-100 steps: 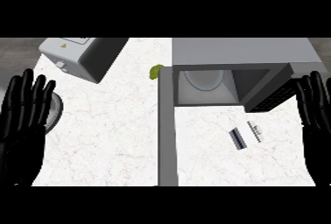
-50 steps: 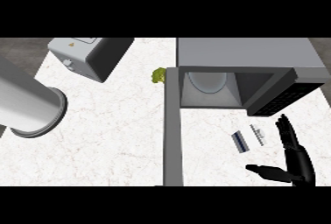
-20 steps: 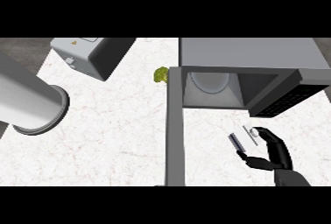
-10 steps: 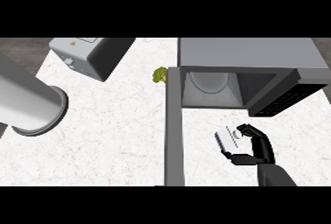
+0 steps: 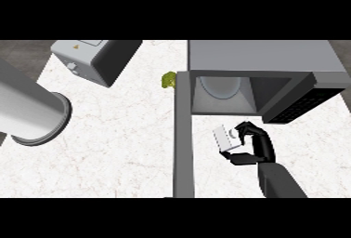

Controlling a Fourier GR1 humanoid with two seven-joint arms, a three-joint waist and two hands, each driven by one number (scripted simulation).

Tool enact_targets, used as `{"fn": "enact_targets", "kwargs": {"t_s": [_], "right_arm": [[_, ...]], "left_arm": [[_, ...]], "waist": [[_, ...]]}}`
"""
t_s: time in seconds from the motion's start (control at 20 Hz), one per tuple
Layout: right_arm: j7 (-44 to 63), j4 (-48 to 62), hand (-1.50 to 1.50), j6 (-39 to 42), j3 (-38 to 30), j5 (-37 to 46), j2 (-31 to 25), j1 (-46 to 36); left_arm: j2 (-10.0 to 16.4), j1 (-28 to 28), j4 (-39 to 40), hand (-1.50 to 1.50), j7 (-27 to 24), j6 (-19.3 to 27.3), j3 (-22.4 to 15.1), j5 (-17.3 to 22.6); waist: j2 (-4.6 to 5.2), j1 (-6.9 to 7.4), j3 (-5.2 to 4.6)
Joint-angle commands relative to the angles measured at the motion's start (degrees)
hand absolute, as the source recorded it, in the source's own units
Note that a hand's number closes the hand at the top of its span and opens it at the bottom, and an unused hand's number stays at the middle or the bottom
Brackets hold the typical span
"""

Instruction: Pick up the milk, place it into the microwave and close the microwave

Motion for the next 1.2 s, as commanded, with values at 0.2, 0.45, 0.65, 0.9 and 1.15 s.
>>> {"fn": "enact_targets", "kwargs": {"t_s": [0.2, 0.45, 0.65, 0.9, 1.15], "right_arm": [[3.99, -2.56, 1.50, -5.32, 0.06, 0.00, -0.63, -7.85], [9.56, -0.52, 1.50, -6.09, -0.39, -0.33, -2.10, -15.10], [10.34, 3.55, 1.50, -4.98, -1.39, -0.09, -7.03, -17.51], [15.36, 6.14, 1.50, -4.90, -1.53, 0.34, -9.01, -23.86], [17.55, 7.32, 1.50, -8.72, -1.29, 1.33, -10.51, -26.54]], "left_arm": [[-3.92, 0.03, -1.29, -1.50, 2.18, -0.74, -1.91, -3.00], [-0.32, -1.32, -1.72, -1.50, 3.03, 1.39, 0.37, 0.33], [2.91, -5.24, 3.89, -1.50, 3.25, 0.45, 0.44, -1.07], [2.03, -6.39, 5.98, -1.50, 2.86, -1.82, -0.97, -1.50], [3.87, -7.26, 5.53, -1.50, 2.29, -1.79, 0.48, 0.06]], "waist": [[-0.02, -0.17, -0.03], [0.12, 0.37, 0.00], [0.58, 0.81, 0.05], [1.16, 2.14, 0.09], [1.49, 3.39, 0.12]]}}
